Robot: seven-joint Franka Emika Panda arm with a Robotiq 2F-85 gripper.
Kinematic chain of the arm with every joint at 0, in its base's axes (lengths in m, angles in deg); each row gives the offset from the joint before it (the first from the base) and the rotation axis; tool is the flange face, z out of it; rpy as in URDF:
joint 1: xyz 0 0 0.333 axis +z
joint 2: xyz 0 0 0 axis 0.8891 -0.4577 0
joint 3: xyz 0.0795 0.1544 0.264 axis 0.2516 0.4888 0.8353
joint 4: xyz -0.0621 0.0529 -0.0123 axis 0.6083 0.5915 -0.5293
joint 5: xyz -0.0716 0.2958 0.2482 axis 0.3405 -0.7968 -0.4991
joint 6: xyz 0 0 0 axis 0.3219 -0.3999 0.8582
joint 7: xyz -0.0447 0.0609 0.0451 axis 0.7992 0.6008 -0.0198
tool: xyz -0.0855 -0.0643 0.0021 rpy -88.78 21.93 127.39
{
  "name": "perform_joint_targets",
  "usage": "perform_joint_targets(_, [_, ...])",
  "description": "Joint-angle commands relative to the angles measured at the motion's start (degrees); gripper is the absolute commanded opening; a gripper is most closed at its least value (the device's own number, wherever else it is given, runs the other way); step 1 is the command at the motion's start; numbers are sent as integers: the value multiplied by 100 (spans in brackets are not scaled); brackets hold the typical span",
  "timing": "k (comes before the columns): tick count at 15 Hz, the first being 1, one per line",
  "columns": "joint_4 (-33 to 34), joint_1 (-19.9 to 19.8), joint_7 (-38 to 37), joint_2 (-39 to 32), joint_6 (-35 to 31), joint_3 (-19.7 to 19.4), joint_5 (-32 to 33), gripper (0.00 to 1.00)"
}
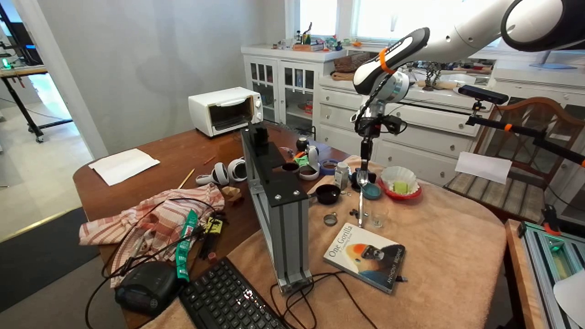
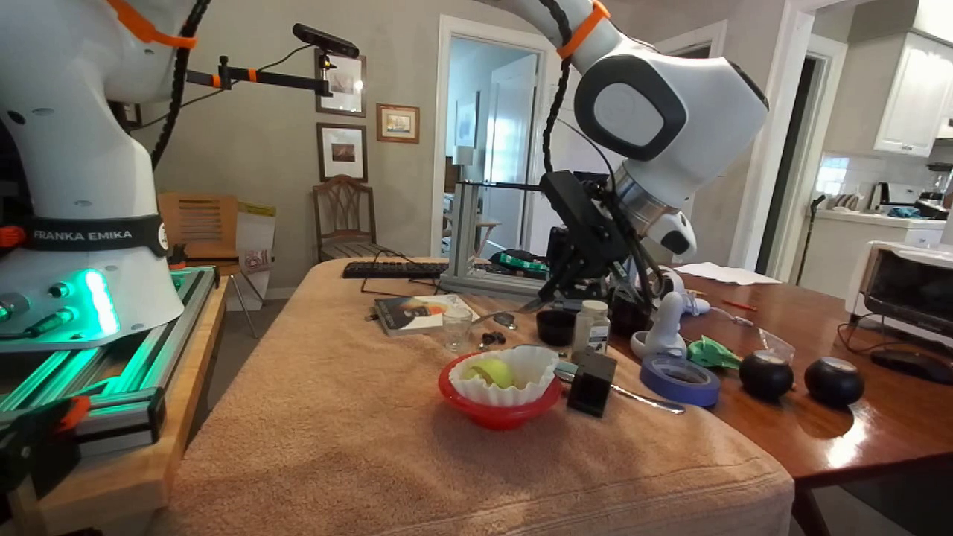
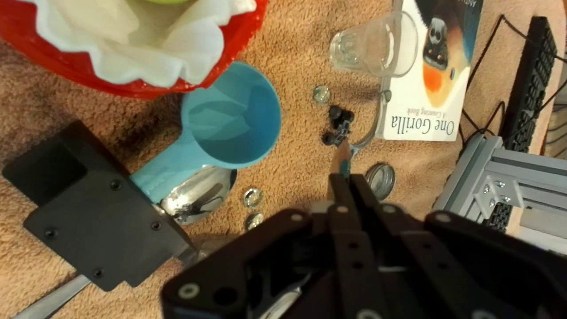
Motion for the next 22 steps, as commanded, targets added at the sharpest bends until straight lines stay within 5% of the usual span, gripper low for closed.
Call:
perform_joint_targets(1, [389,-13,-180,-195,43,-11,23,1])
perform_joint_targets(22, [836,39,-296,-609,1022,49,397,1])
